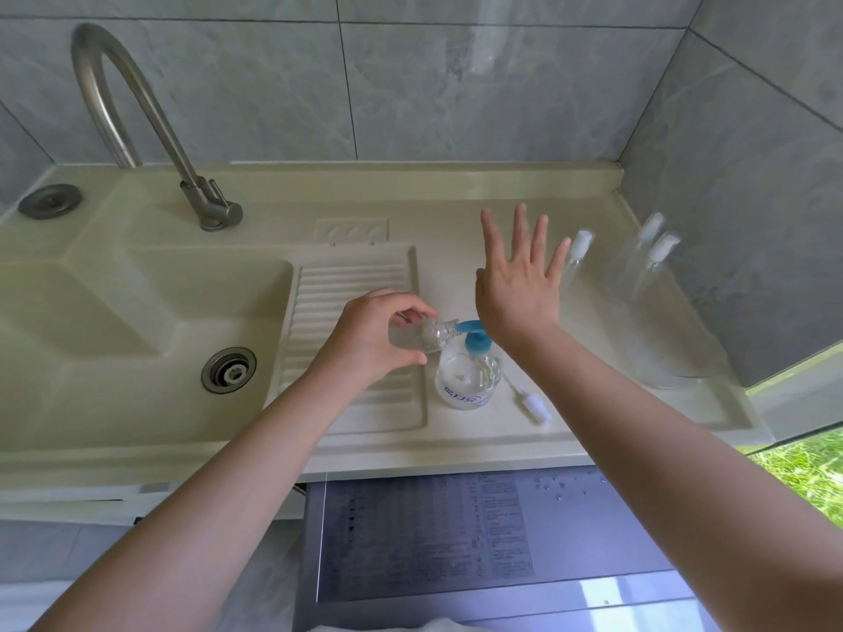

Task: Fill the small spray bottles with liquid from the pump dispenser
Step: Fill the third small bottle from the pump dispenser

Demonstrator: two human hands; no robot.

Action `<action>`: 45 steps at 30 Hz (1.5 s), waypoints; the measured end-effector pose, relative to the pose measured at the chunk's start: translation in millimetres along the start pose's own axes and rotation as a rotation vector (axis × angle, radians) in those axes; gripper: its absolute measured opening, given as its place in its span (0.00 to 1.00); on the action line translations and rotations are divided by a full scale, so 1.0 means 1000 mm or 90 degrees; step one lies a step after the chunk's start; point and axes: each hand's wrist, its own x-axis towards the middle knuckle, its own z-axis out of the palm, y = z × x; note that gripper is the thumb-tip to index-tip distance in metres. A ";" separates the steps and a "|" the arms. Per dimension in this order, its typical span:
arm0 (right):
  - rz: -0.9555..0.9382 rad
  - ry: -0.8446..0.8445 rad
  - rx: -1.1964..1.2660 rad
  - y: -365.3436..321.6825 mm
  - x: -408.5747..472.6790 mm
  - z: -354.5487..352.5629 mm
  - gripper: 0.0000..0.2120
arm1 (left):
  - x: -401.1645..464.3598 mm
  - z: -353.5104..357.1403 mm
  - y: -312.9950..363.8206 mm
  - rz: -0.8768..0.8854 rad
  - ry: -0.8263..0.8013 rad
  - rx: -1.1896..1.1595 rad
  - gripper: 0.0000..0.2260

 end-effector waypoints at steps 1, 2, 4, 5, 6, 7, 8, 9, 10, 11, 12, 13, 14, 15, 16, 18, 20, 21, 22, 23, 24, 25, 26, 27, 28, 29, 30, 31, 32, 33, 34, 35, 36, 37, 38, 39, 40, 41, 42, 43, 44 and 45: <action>0.000 0.011 0.003 -0.001 0.000 -0.001 0.36 | 0.000 0.000 0.000 0.000 0.000 -0.001 0.24; -0.001 0.020 0.006 -0.002 0.001 -0.002 0.36 | 0.000 0.000 0.000 0.003 0.001 -0.002 0.24; -0.017 0.030 -0.004 -0.003 -0.001 0.000 0.36 | -0.001 0.000 0.000 0.004 0.000 -0.003 0.24; -0.027 0.035 -0.010 -0.003 -0.003 0.002 0.35 | -0.001 0.001 0.000 0.004 -0.001 -0.004 0.24; -0.034 0.039 -0.012 -0.002 -0.005 0.004 0.35 | -0.001 0.001 0.001 0.005 -0.002 -0.004 0.24; -0.036 0.045 -0.011 -0.002 -0.006 0.005 0.36 | -0.001 0.001 0.001 0.005 -0.003 -0.005 0.24; -0.035 0.046 -0.011 -0.003 -0.007 0.006 0.36 | -0.001 0.001 0.001 0.005 -0.002 -0.005 0.24; -0.033 0.041 -0.013 -0.002 -0.007 0.007 0.36 | -0.001 0.002 0.000 0.003 -0.002 -0.005 0.24; -0.030 0.037 -0.018 -0.001 -0.007 0.006 0.36 | -0.001 0.002 0.000 0.001 -0.002 -0.005 0.24; -0.029 0.037 -0.026 -0.001 -0.005 0.004 0.36 | -0.001 0.002 0.001 0.001 -0.002 -0.005 0.24; -0.030 0.037 -0.032 0.000 -0.003 0.001 0.36 | -0.001 0.002 0.001 0.000 -0.002 -0.005 0.24; -0.032 0.038 -0.030 -0.001 0.000 -0.002 0.36 | -0.001 0.002 0.001 0.000 -0.002 -0.004 0.24; -0.034 0.040 -0.024 -0.002 0.001 -0.003 0.36 | -0.001 0.002 0.001 -0.001 -0.001 -0.005 0.24; -0.038 0.045 -0.018 -0.004 0.002 -0.004 0.36 | -0.001 0.002 0.001 -0.001 0.001 -0.007 0.24; -0.044 0.048 -0.020 -0.005 0.002 -0.004 0.37 | -0.001 0.002 0.001 -0.002 0.002 -0.009 0.24; -0.055 0.038 -0.031 -0.007 -0.002 0.001 0.37 | -0.001 0.002 0.001 -0.005 0.000 -0.010 0.24; -0.047 0.034 -0.020 -0.007 -0.006 0.006 0.38 | -0.001 0.002 0.000 -0.003 0.000 -0.013 0.24; -0.042 0.038 -0.019 -0.006 -0.007 0.007 0.38 | -0.001 0.002 0.000 -0.002 0.001 -0.011 0.24; -0.042 0.043 -0.023 -0.006 -0.007 0.008 0.39 | -0.001 0.002 0.000 -0.003 0.002 -0.006 0.24; -0.044 0.053 -0.028 -0.006 -0.006 0.007 0.39 | -0.002 0.002 -0.001 -0.004 0.002 -0.002 0.24; -0.047 0.065 -0.031 -0.006 -0.004 0.006 0.39 | -0.001 0.001 0.000 -0.005 0.002 -0.001 0.24; -0.049 0.075 -0.029 -0.006 -0.001 0.004 0.38 | -0.001 0.001 0.000 -0.006 0.003 -0.001 0.24; -0.049 0.077 -0.025 -0.006 0.001 0.002 0.38 | -0.001 0.000 0.000 -0.006 0.003 -0.002 0.24; -0.048 0.074 -0.026 -0.007 0.002 0.001 0.38 | -0.002 0.000 0.001 -0.003 0.005 -0.003 0.24; -0.048 0.069 -0.030 -0.007 0.001 0.001 0.38 | -0.002 -0.001 0.001 -0.002 0.006 -0.003 0.24; -0.048 0.061 -0.032 -0.007 -0.001 0.002 0.38 | -0.002 -0.001 0.002 -0.003 0.005 -0.003 0.23; -0.047 0.048 -0.027 -0.007 -0.004 0.003 0.37 | -0.003 -0.001 0.003 -0.004 0.004 -0.004 0.23; -0.042 0.034 -0.019 -0.006 -0.007 0.005 0.37 | -0.003 -0.001 0.004 -0.005 0.002 -0.007 0.23; -0.040 0.027 -0.013 -0.006 -0.008 0.006 0.36 | -0.003 -0.001 0.004 -0.005 -0.001 -0.009 0.23; -0.043 0.024 -0.011 -0.006 -0.009 0.007 0.36 | -0.004 -0.001 0.004 -0.006 -0.004 -0.006 0.23; -0.048 0.022 -0.015 -0.006 -0.010 0.007 0.36 | -0.004 -0.001 0.004 -0.007 -0.007 -0.004 0.23; -0.053 0.024 -0.022 -0.005 -0.008 0.007 0.36 | -0.003 -0.001 0.004 -0.007 -0.008 -0.004 0.23; -0.056 0.030 -0.032 -0.006 -0.007 0.006 0.37 | -0.004 -0.001 0.003 -0.007 -0.007 -0.005 0.23; -0.053 0.041 -0.039 -0.003 -0.004 0.003 0.37 | -0.002 0.000 0.005 -0.004 -0.007 -0.008 0.23; -0.050 0.047 -0.037 -0.003 -0.001 0.002 0.38 | -0.003 0.001 0.005 -0.004 -0.008 -0.008 0.23; -0.045 0.055 -0.027 -0.003 0.001 -0.001 0.38 | -0.003 0.001 0.006 -0.003 -0.008 -0.009 0.23; -0.042 0.060 -0.015 -0.003 0.003 -0.003 0.38 | -0.002 0.001 0.006 -0.002 -0.007 -0.011 0.23; -0.045 0.059 -0.010 -0.005 0.002 -0.002 0.38 | -0.002 0.001 0.006 -0.005 -0.006 -0.010 0.23; -0.050 0.053 -0.014 -0.006 0.000 -0.001 0.38 | -0.002 0.001 0.006 -0.006 -0.005 -0.011 0.23; -0.055 0.039 -0.016 -0.006 -0.003 0.001 0.38 | -0.002 0.001 0.005 -0.006 -0.004 -0.011 0.23; -0.052 0.024 -0.009 -0.006 -0.006 0.004 0.38 | -0.002 0.002 0.005 -0.007 -0.004 -0.011 0.23; -0.044 0.018 0.004 -0.006 -0.008 0.006 0.37 | -0.001 0.002 0.005 -0.008 -0.005 -0.009 0.23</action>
